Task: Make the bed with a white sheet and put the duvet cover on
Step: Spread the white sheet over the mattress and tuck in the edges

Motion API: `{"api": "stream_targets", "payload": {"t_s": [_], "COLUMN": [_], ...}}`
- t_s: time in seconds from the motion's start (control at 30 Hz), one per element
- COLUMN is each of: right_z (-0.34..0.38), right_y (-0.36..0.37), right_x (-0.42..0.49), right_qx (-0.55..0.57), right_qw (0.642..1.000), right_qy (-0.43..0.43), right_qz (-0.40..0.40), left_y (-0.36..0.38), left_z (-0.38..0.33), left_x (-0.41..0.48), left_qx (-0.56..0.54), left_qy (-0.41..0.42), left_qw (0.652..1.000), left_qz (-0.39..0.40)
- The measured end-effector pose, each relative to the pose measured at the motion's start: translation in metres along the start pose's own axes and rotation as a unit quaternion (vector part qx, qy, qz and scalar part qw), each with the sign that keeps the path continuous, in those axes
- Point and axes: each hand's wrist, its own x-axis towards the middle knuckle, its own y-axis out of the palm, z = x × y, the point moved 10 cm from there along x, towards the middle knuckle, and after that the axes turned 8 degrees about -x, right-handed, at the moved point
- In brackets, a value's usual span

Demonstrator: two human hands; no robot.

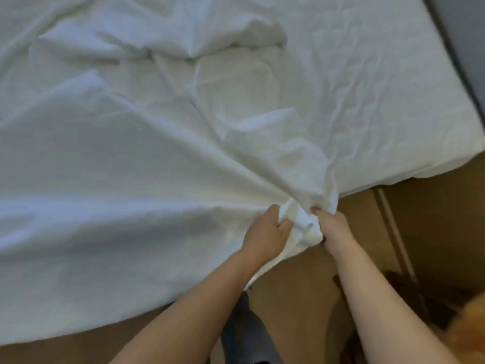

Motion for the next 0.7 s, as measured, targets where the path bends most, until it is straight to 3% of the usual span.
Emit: {"api": "stream_targets", "payload": {"t_s": [0.07, 0.23, 0.33, 0.43, 0.53, 0.63, 0.7], "right_z": [-0.024, -0.025, -0.012, 0.007, 0.024, 0.053, 0.062], "right_y": [-0.015, 0.015, 0.041, 0.093, 0.147, 0.17, 0.186], "right_x": [0.008, 0.011, -0.004, -0.036, -0.063, -0.072, -0.072], "right_qx": [0.038, 0.011, -0.073, -0.158, -0.238, -0.264, -0.372], "right_qw": [0.999, 0.998, 0.992, 0.962, 0.917, 0.899, 0.859], "right_qy": [0.002, -0.048, -0.107, -0.215, -0.285, -0.334, -0.35], "right_qz": [-0.023, 0.032, -0.005, 0.051, 0.143, 0.103, 0.042], "left_y": [0.015, 0.015, -0.008, -0.046, -0.072, -0.104, -0.14], "left_z": [0.022, 0.054, 0.066, 0.087, 0.08, 0.077, 0.096], "left_x": [0.002, 0.006, 0.0, -0.011, -0.016, -0.032, -0.052], "left_qx": [0.02, -0.032, -0.11, -0.267, -0.464, -0.441, -0.394], "left_qy": [-0.034, -0.08, -0.1, -0.162, -0.141, -0.123, -0.132], "left_qw": [0.999, 0.993, 0.979, 0.93, 0.864, 0.885, 0.899], "left_qz": [-0.024, -0.084, -0.14, -0.193, -0.135, -0.088, -0.14]}}
